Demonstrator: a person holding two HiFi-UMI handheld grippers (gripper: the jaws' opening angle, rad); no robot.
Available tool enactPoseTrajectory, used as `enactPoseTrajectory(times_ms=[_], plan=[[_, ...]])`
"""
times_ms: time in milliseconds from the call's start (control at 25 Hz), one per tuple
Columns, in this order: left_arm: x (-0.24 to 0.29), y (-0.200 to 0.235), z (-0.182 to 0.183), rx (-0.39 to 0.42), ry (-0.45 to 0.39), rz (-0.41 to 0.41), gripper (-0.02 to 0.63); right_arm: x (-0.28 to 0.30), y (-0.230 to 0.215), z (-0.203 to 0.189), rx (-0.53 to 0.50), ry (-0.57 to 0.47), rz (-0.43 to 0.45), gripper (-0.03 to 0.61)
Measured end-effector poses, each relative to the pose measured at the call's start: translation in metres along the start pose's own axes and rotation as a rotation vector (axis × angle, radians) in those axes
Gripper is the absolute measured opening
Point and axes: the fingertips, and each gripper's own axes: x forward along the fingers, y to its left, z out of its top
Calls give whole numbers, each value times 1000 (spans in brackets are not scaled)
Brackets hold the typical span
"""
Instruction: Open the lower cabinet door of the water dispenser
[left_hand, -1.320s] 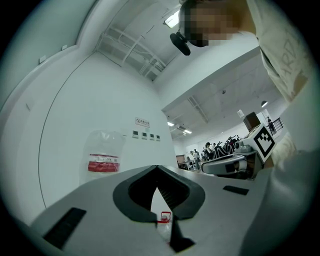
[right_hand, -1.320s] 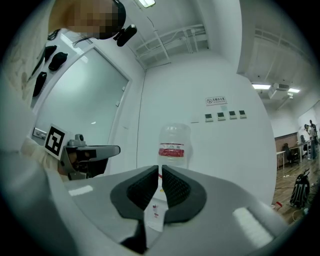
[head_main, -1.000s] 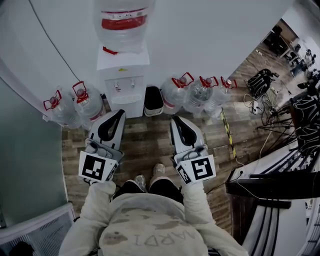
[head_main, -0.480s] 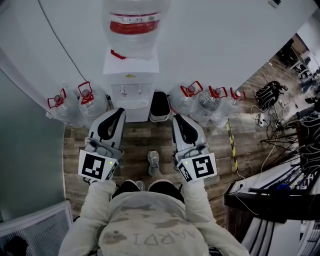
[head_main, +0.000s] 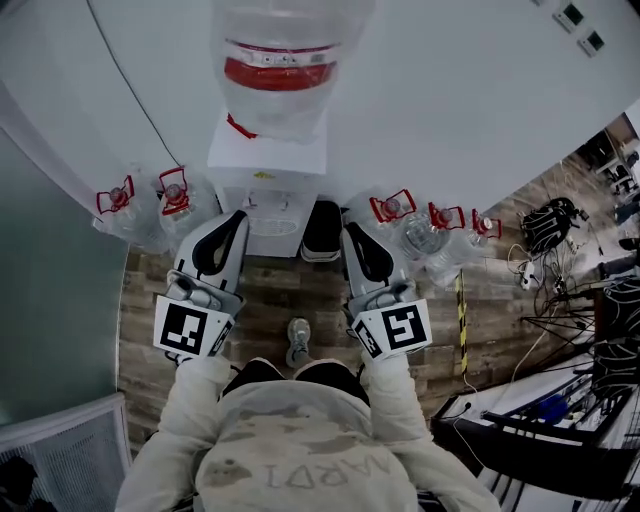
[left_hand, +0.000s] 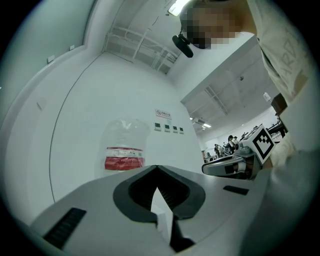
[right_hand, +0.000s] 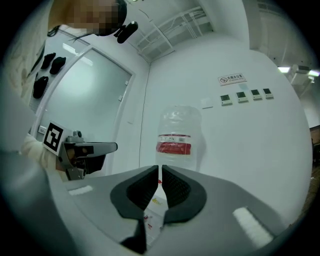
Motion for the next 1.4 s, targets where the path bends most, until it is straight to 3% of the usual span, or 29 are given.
enactPoseTrajectory(times_ms=[280, 760, 1400], plan=[[28, 15, -17, -2, 36, 75, -2, 39, -31, -27, 40, 60, 67, 31], [51, 29, -67, -26, 126, 172, -2, 73, -54, -113, 127, 227, 152, 31], [21, -9, -123, -56, 180, 124, -2, 38, -42, -237, 272, 425, 115, 35]])
